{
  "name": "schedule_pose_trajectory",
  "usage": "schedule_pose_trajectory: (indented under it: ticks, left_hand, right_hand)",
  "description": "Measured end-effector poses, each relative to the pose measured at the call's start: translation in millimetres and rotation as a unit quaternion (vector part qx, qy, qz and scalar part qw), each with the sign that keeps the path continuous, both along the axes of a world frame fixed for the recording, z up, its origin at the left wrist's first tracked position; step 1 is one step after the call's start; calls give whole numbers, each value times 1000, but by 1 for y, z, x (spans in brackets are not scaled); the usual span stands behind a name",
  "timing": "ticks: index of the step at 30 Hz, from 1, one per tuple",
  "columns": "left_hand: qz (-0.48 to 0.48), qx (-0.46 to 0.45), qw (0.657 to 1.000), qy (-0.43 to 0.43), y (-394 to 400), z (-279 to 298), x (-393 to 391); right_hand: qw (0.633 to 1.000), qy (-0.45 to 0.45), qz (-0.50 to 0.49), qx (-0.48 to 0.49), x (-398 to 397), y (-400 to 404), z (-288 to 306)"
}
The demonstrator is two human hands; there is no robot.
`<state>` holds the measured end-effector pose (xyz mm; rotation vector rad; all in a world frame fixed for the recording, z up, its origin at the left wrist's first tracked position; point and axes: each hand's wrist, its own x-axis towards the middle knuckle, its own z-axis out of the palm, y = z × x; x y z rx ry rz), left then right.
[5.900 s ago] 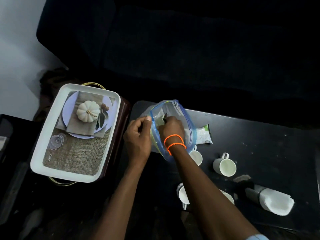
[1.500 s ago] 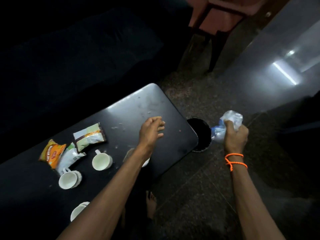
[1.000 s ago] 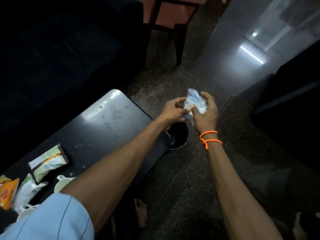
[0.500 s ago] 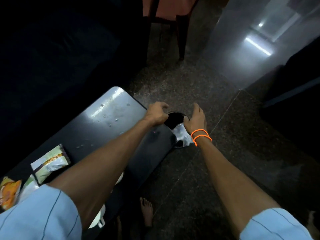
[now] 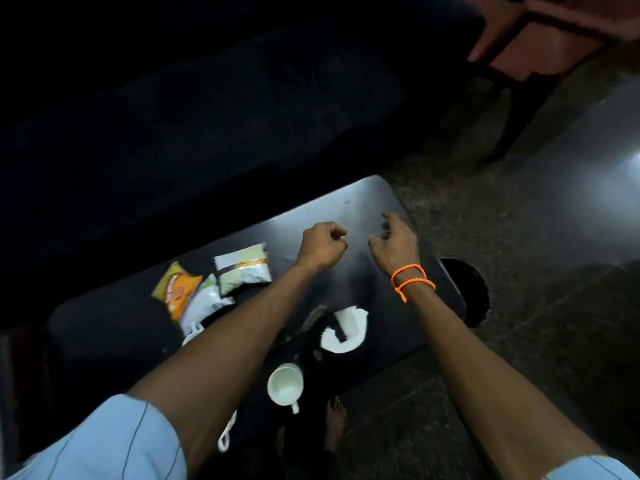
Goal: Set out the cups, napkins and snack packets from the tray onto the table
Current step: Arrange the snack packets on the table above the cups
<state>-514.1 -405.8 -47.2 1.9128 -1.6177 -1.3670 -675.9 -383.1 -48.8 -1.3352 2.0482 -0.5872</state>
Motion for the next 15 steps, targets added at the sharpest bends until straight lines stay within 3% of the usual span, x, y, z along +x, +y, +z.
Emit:
schedule_pose_trajectory:
  ticks: [7, 12, 15]
  left_hand:
    - [130, -1, 991, 1, 12, -14, 135]
    - [217, -48, 975, -5, 23, -21, 210]
    - [212, -52, 975, -32, 29, -26, 240]
  right_hand:
    - [984, 16, 173, 30, 134, -27, -3]
    - [917, 138, 369, 62, 202, -31, -25]
    - [876, 177, 444, 61, 231, -28, -44]
